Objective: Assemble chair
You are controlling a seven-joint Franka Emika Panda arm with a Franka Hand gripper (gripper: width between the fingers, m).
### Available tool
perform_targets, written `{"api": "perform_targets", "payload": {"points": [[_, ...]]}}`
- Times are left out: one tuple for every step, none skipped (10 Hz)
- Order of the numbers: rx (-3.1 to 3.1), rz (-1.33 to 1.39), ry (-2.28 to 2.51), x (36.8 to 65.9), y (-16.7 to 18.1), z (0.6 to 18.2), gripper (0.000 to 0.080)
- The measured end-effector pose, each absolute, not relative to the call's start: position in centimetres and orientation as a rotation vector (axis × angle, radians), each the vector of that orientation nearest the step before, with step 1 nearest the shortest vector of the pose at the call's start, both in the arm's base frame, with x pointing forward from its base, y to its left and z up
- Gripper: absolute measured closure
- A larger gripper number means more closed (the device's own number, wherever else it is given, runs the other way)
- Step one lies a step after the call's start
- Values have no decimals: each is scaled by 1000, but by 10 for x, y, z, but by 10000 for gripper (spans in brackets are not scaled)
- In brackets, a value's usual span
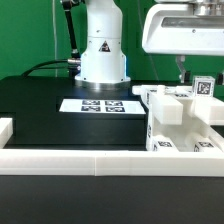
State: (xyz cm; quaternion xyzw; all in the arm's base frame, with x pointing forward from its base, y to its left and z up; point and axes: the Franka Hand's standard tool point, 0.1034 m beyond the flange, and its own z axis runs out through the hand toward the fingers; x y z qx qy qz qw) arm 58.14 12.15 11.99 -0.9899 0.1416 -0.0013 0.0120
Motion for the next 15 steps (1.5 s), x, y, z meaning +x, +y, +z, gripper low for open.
{"api": "perform_targets", "payload": {"points": [[-3084,-4,458,581,121,120,462],[-3079,-4,487,581,121,120,515],[-3079,-4,489,581,121,120,515],[-3068,-3,552,581,121,120,515],[-3035,-1,707,581,121,120,515],[-3005,1,827,581,121,120,515],[-2977,2,925,581,121,120,514],[-2938,4,1041,581,121,120,514],[-2900,6,1141,581,121,120,514],[-2851,8,1259,581,122,120,512],[-2813,9,1344,581,122,120,512],[-2775,10,1420,581,122,119,512],[-2727,11,1511,581,122,119,512],[-2677,13,1597,581,122,119,512],[-2609,15,1708,581,122,119,512]]}}
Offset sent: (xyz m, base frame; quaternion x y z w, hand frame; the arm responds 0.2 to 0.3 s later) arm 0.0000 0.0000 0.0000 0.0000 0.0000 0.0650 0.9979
